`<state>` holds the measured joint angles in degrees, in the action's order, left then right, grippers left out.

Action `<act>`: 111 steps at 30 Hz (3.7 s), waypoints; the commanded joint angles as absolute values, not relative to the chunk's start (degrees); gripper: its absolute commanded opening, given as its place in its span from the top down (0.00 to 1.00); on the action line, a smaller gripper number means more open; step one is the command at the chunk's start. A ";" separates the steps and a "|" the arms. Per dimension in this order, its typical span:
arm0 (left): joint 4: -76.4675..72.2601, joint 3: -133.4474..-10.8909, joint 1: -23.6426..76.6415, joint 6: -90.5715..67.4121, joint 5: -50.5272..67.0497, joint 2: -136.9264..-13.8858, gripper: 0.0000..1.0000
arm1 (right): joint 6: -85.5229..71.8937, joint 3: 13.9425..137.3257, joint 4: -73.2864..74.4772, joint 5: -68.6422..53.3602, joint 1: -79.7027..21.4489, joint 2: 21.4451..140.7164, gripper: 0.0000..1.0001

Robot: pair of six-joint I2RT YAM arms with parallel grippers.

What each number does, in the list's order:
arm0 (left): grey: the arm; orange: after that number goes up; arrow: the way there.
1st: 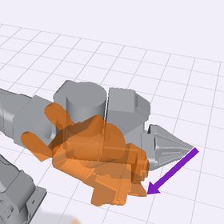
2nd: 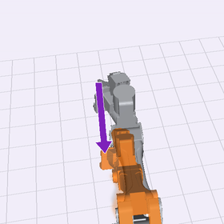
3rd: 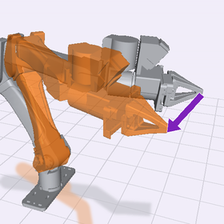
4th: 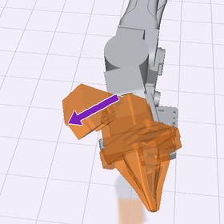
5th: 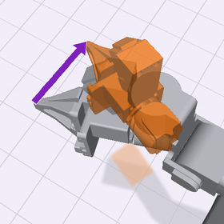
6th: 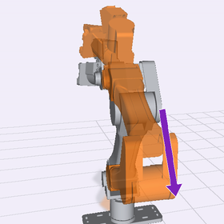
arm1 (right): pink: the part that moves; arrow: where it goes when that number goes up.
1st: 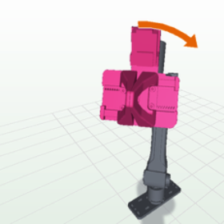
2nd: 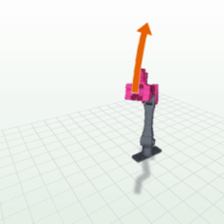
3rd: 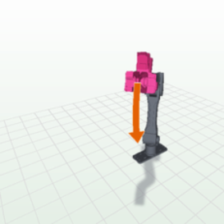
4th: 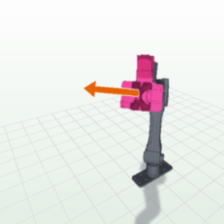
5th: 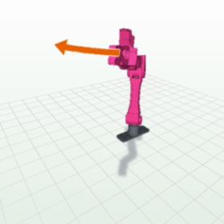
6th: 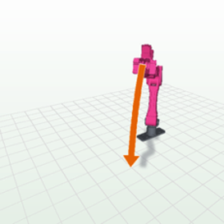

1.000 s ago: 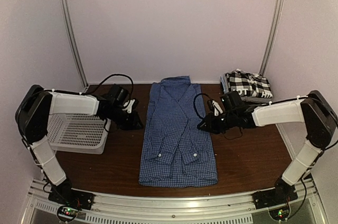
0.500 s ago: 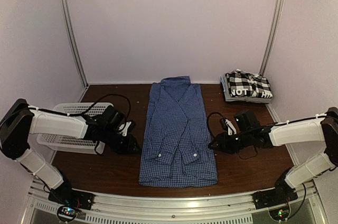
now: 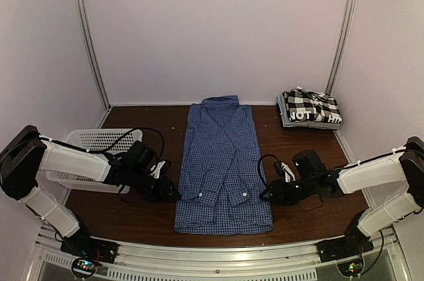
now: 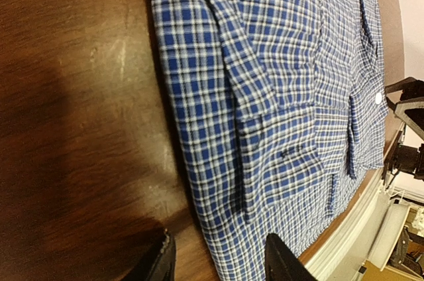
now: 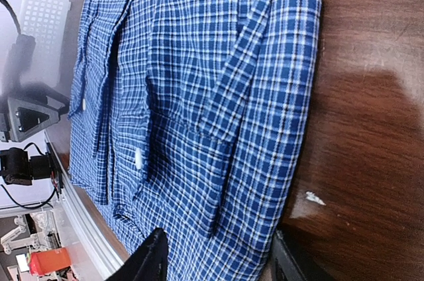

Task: Fold and stack the long sleeve shirts
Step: Pick up the rectangle-folded shirt from the center of the board, then fold the rectangle-folded shirt at the center of the board.

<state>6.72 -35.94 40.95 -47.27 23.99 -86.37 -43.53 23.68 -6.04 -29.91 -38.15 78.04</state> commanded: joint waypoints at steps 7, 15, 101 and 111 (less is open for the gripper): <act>2.02 -37.27 41.98 -48.52 27.32 -91.14 0.57 | -46.08 21.54 -10.60 -31.57 -39.25 80.42 0.50; 1.89 -39.61 42.36 -48.88 28.81 -93.47 0.68 | -47.02 22.33 -12.73 -33.26 -39.54 82.43 0.58; -2.80 -72.69 23.21 -53.63 34.02 -114.42 0.38 | -48.84 57.42 -17.88 -32.26 -20.97 105.92 0.38; 4.72 -67.65 24.02 -45.17 31.85 -106.29 0.41 | -34.97 57.73 -1.63 -27.86 -22.02 98.98 0.34</act>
